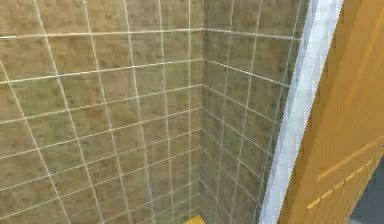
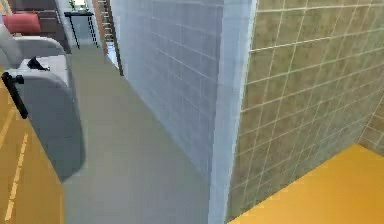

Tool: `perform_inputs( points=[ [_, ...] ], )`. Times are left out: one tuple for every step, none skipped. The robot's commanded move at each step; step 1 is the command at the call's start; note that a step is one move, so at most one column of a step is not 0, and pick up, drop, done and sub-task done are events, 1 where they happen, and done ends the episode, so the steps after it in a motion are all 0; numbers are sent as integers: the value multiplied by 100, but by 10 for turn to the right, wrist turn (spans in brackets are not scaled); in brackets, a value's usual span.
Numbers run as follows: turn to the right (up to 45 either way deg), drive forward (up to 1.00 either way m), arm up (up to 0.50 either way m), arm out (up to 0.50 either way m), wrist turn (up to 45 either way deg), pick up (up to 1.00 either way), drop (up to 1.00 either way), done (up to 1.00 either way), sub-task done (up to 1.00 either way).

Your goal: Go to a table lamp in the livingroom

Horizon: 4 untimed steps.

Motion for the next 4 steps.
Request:
perform_inputs(
  points=[
    [450,0,0,0,0,0,0,0,0],
    [210,0,0,0,0,0,0,0,0],
    [0,100,0,0,0,0,0,0,0],
    [30,0,0,0,0,0,0,0,0]
  ],
)
